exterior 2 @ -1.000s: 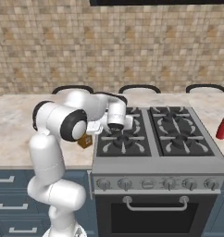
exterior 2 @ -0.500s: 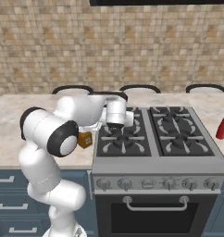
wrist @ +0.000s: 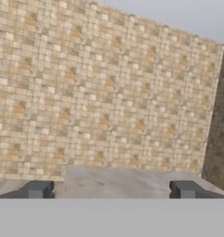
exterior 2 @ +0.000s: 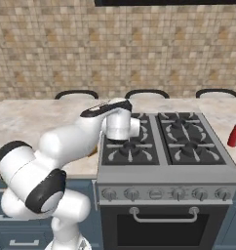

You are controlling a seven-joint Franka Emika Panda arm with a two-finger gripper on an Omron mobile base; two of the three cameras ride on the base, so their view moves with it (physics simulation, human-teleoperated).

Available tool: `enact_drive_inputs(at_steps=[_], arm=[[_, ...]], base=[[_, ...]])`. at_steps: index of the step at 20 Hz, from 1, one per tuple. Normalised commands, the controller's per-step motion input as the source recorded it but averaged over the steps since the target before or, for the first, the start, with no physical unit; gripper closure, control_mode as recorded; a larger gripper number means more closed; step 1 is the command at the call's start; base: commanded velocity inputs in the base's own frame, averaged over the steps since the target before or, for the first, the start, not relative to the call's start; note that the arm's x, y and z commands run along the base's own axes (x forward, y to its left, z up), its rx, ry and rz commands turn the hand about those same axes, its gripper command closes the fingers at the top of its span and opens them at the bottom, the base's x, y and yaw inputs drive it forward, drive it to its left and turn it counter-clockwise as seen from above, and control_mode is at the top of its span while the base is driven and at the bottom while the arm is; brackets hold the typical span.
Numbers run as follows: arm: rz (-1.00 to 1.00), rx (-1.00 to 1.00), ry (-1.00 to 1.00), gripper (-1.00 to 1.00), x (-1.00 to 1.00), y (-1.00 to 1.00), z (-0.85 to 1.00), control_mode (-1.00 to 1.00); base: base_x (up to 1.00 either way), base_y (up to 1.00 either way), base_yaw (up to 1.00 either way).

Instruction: Collect the turmeric, ketchup, and shaker from the cabinet and place them next to the stove.

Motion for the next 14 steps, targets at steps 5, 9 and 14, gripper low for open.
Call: enact_drive_inputs(at_steps=[5,9,14], arm=[[-0.06,0.0,0.0,-1.0,-0.91,0.0,0.63,-1.0],[-0.06,-0.03,0.0,-1.0,-0.99,0.0,0.71,-1.0],[-0.05,-0.03,0.0,-1.0,-1.0,0.0,0.71,-1.0]], base=[[0.0,0.0,0.0],[0.0,0.0,0.0],[0.0,0.0,0.0]])
